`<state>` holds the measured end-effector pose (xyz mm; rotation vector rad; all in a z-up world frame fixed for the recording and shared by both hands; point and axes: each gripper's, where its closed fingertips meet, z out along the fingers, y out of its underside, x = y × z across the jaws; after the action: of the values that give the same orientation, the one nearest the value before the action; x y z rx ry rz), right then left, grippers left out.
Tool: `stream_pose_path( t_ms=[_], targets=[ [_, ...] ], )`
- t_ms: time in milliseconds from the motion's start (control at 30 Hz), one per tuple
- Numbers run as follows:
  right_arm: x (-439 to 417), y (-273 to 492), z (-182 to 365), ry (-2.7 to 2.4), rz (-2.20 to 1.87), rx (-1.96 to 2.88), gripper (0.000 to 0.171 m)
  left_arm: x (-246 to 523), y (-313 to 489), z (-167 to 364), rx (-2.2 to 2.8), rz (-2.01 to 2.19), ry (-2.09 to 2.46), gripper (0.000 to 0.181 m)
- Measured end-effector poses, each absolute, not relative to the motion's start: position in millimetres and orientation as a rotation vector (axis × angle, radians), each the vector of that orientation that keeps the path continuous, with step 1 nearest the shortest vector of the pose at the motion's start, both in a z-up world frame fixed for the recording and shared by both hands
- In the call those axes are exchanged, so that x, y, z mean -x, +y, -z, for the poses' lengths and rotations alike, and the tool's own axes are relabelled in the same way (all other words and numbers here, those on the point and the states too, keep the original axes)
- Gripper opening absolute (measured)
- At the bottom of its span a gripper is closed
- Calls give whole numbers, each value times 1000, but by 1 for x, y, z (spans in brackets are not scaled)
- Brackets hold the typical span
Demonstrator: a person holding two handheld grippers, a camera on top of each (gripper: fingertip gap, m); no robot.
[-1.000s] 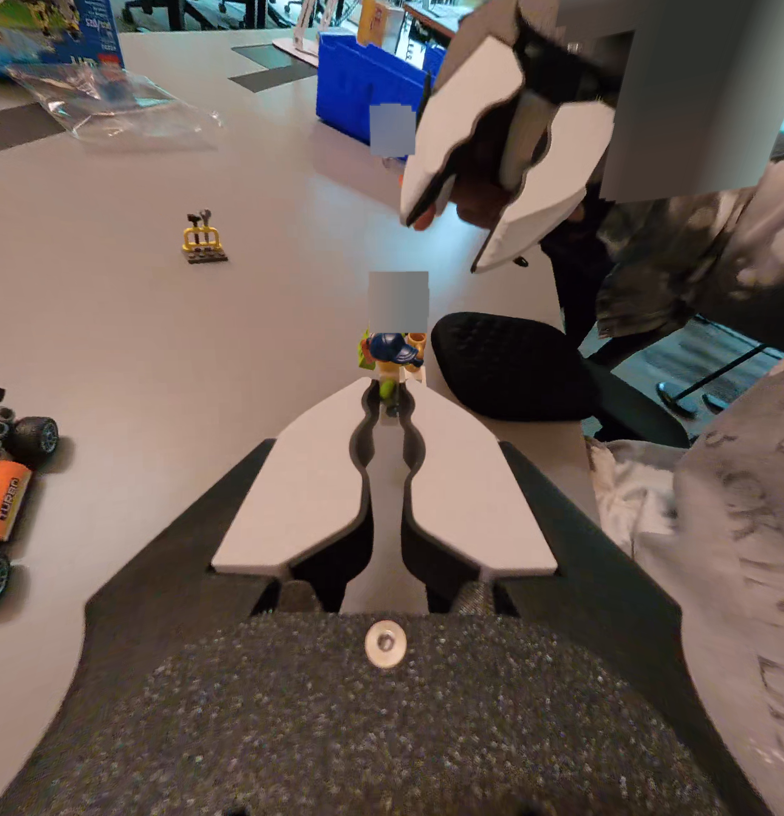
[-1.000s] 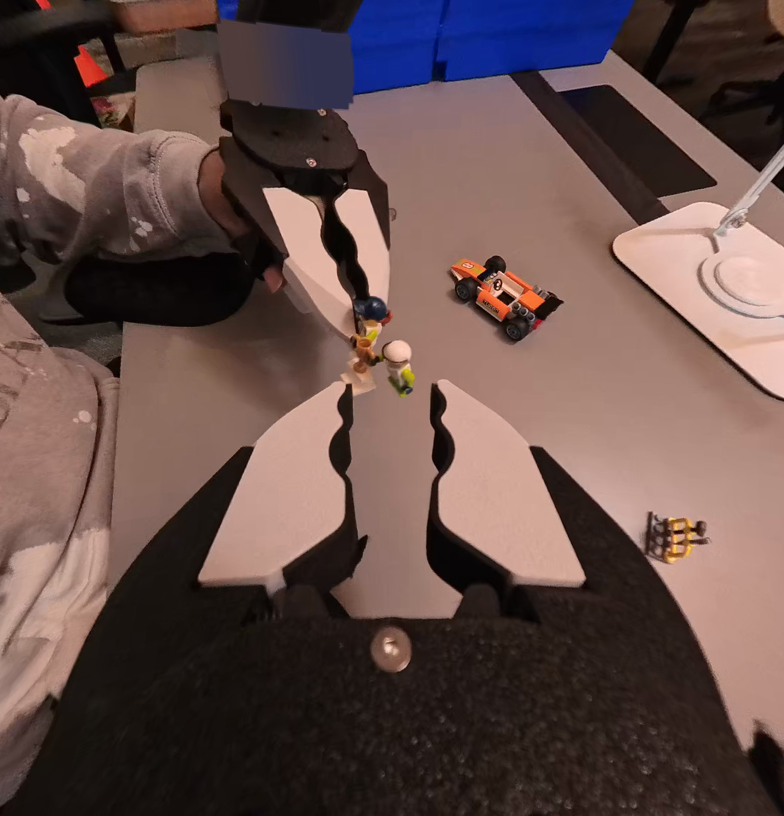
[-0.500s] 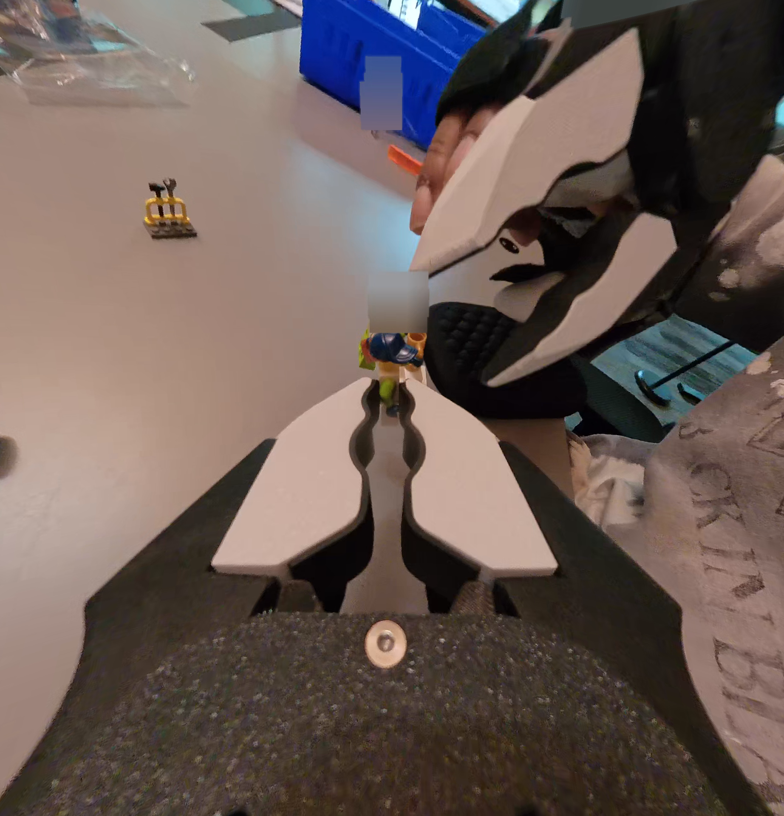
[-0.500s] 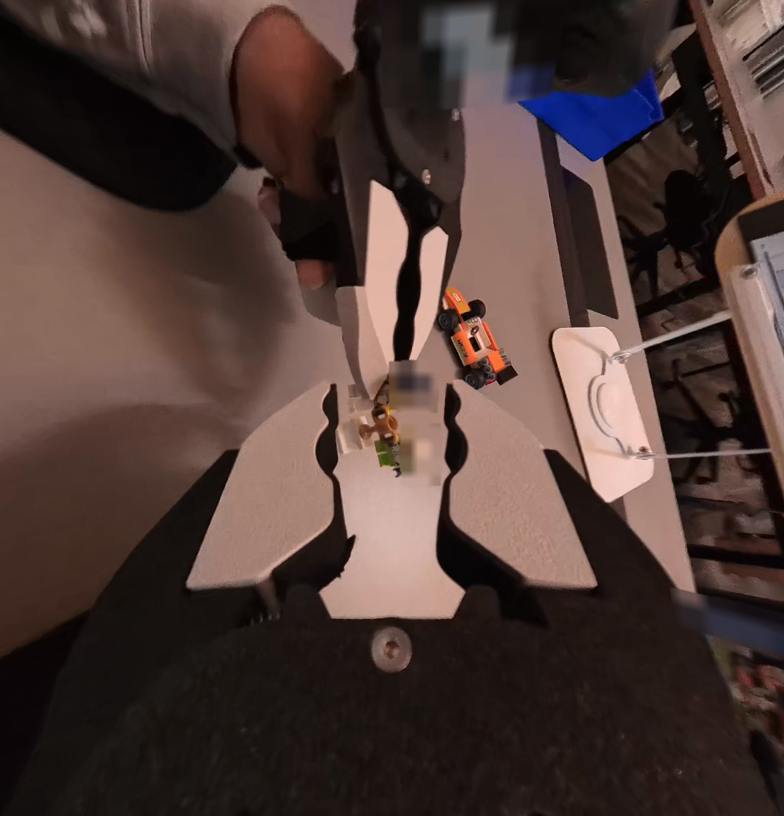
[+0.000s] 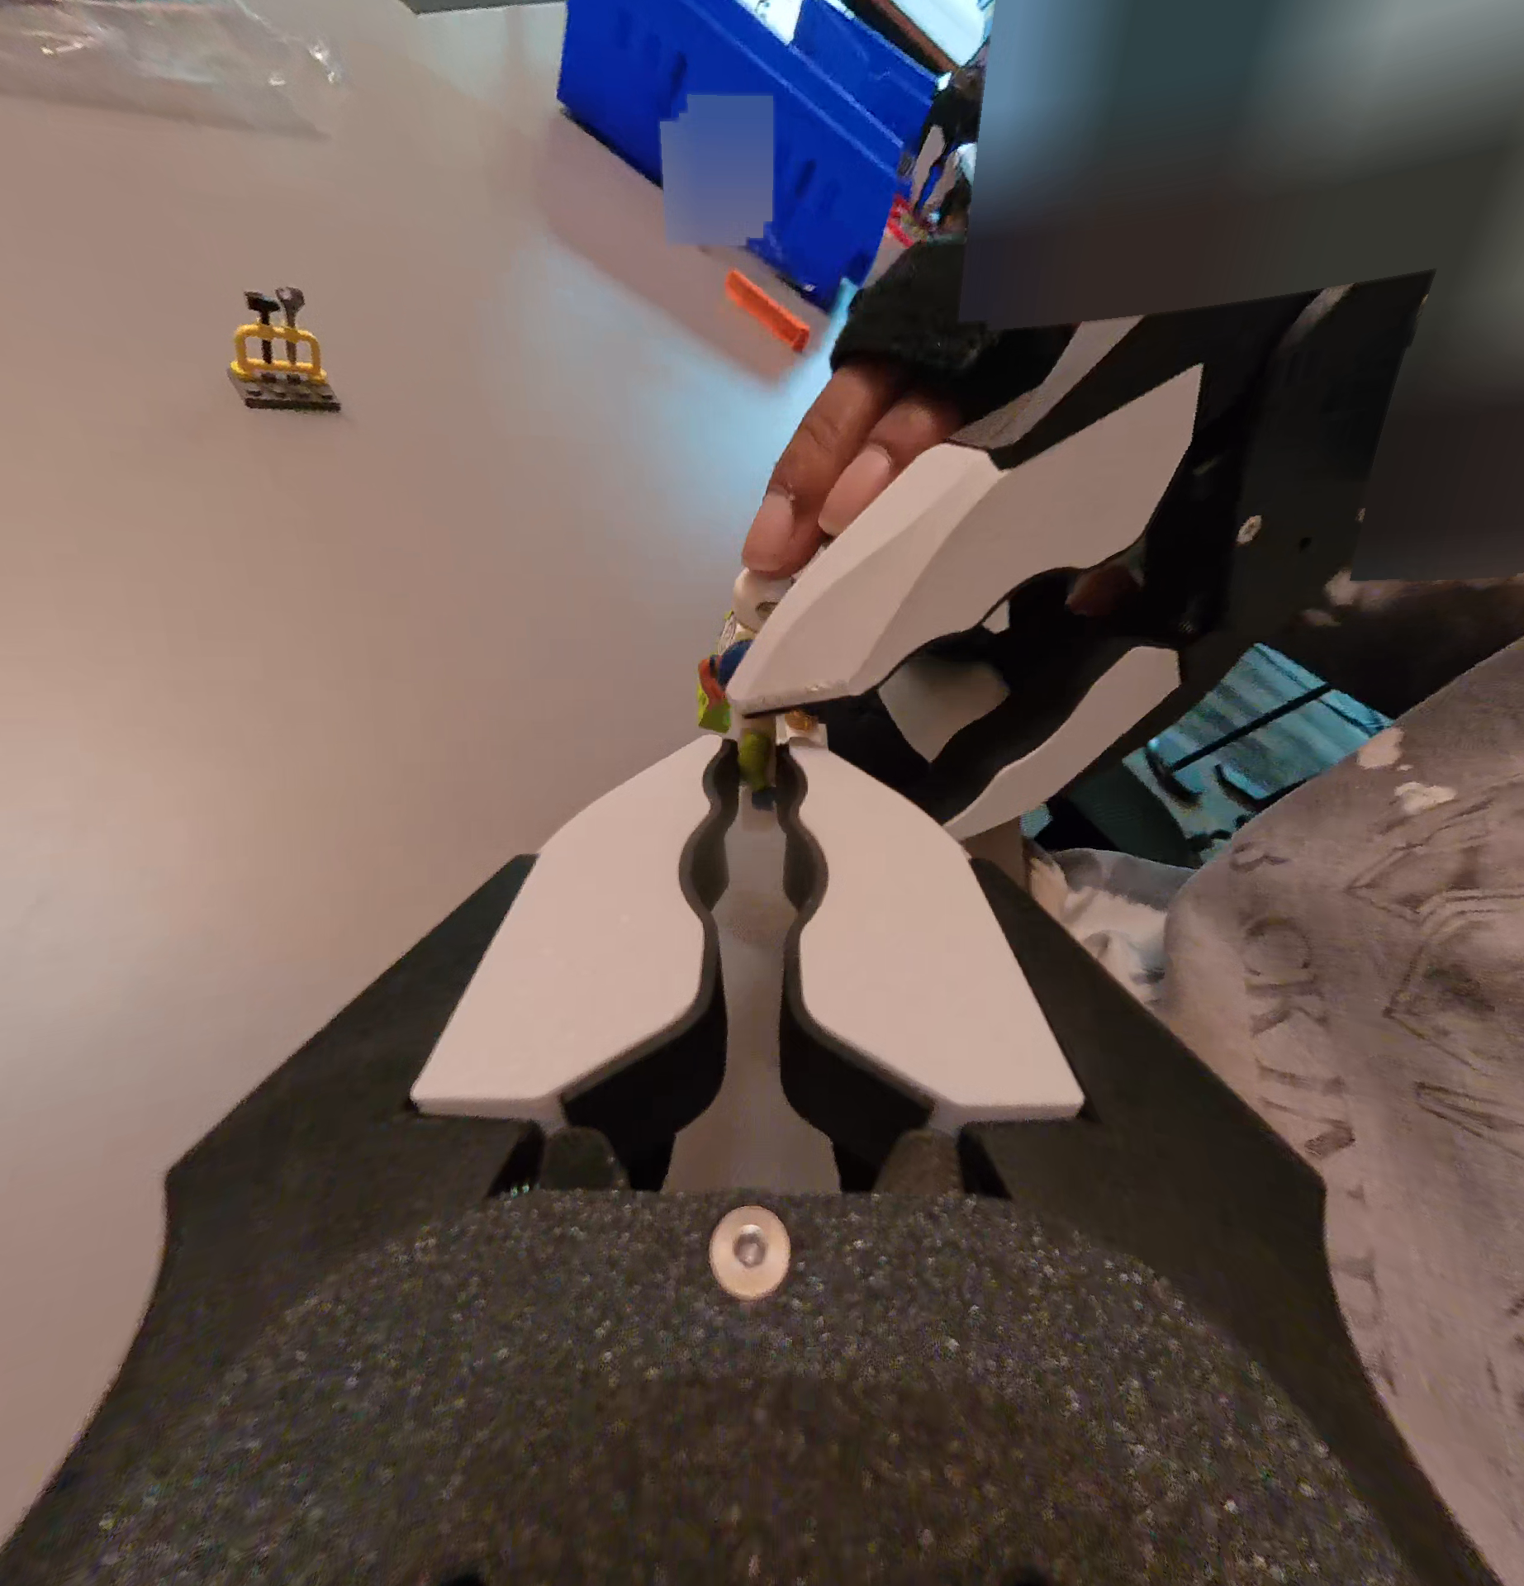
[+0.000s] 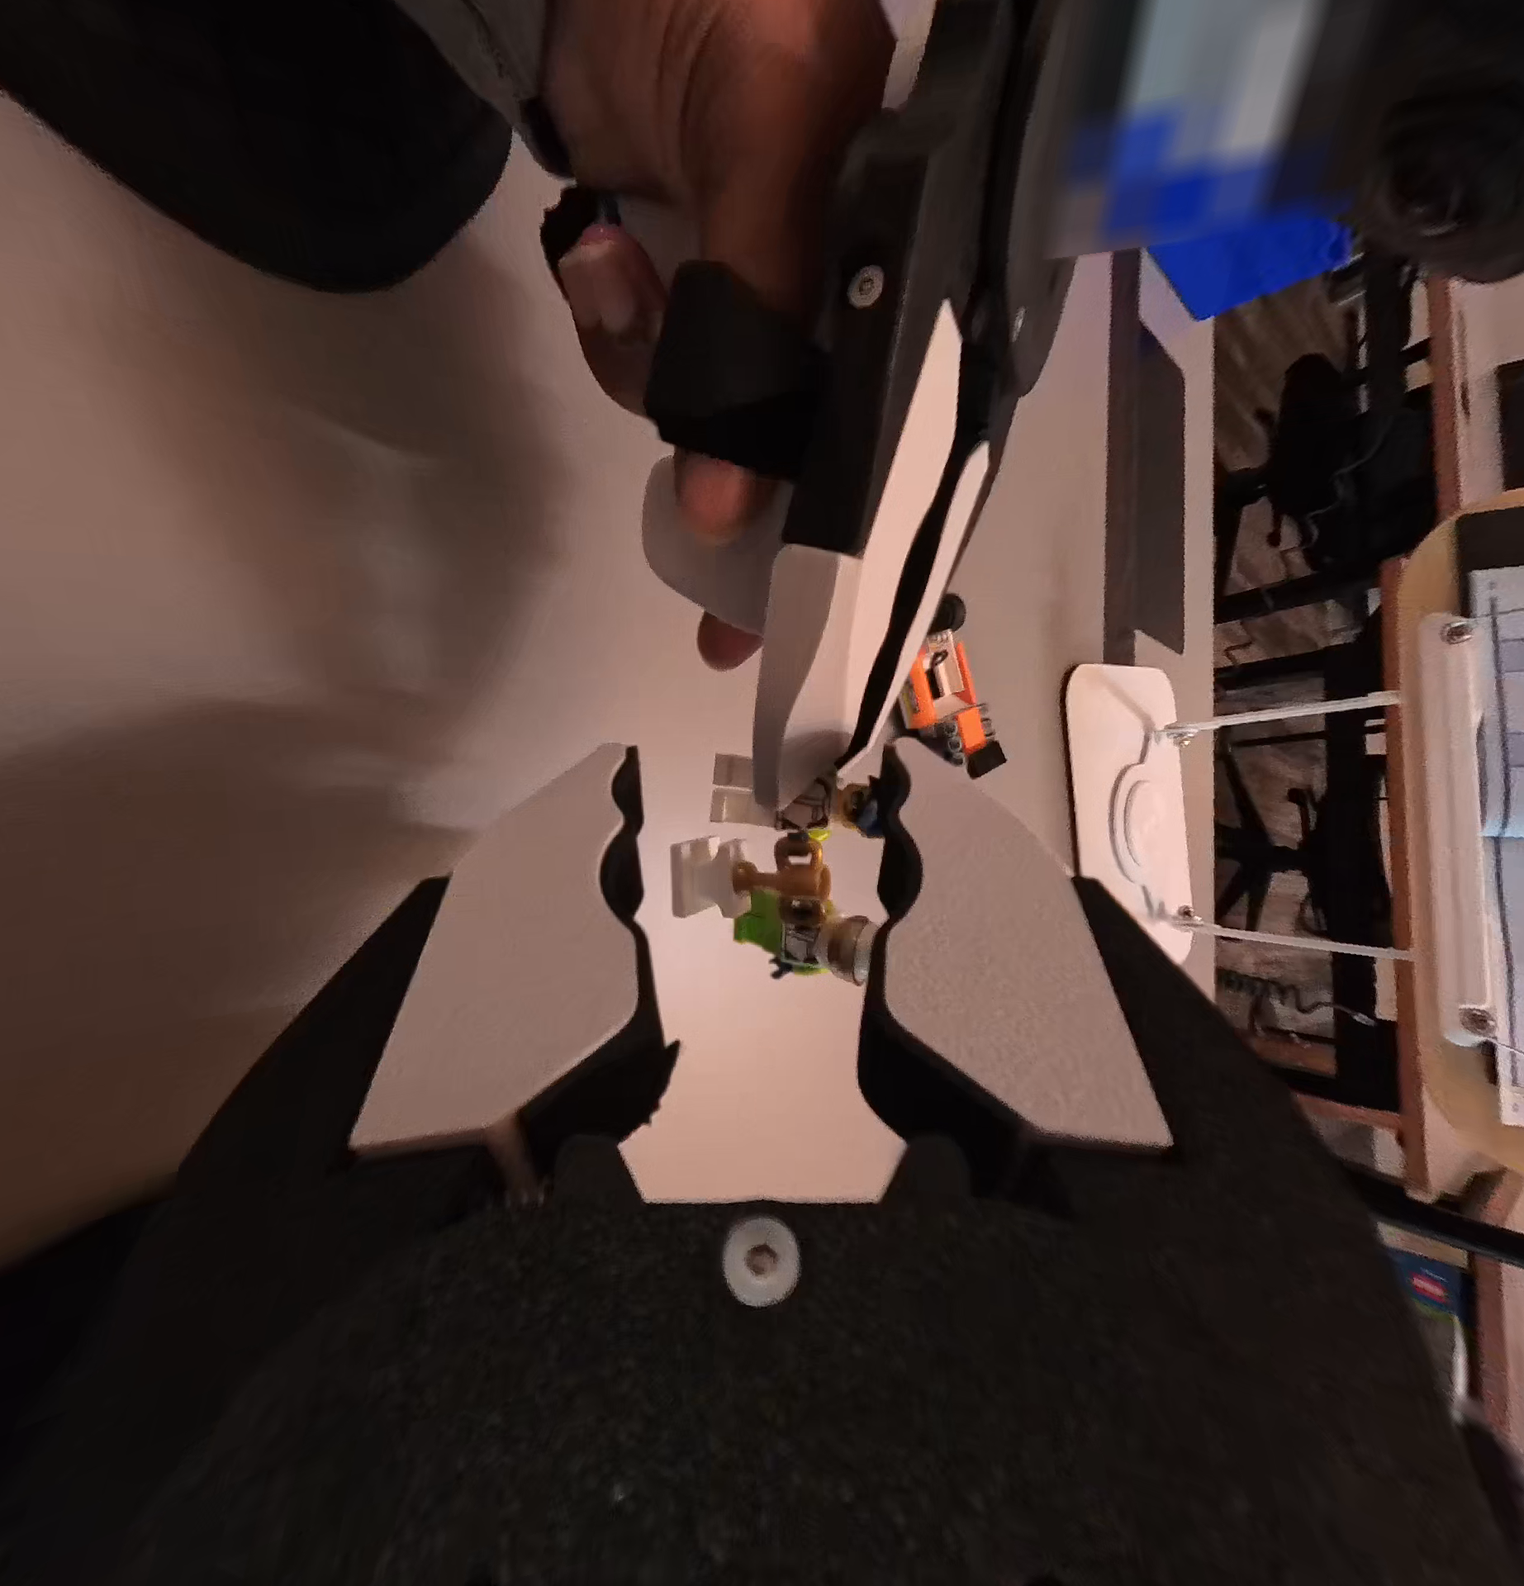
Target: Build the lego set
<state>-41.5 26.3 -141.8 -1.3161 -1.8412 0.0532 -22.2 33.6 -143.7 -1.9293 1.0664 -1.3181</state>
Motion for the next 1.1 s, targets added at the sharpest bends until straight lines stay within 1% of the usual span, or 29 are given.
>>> stream_pose_path(
  t_ms=[67,233,400,533,600,700,767,900,1000,1100],
  targets=[
    [44,25,137,-1806,-105,1346,54,24,32,141,1924,1352,1056,8],
    [42,33,121,-1706,-170,1460,62,27,33,141,1928,1360,1039,8],
    [43,34,128,-1698,-160,1475,62,28,35,141,1920,1322,1045,8],
    [34,45,113,-1556,-283,1541,62,37,44,144,1923,1278,1007,8],
    [21,61,106,-1448,-306,1575,57,44,52,144,1915,1243,972,8],
    [-16,96,129,-1354,-192,1672,52,57,72,149,1864,1085,965,8],
    [-27,99,154,-1286,-273,1757,50,58,75,152,1801,1085,983,8],
    [-7,85,172,-1168,-580,1739,49,43,69,182,1763,1082,1106,8],
    [10,73,182,-1296,-645,1640,48,29,63,190,1686,1035,1235,8],
    [16,66,193,-1425,-721,1590,40,19,57,193,1630,1032,1312,8]
  ],
)
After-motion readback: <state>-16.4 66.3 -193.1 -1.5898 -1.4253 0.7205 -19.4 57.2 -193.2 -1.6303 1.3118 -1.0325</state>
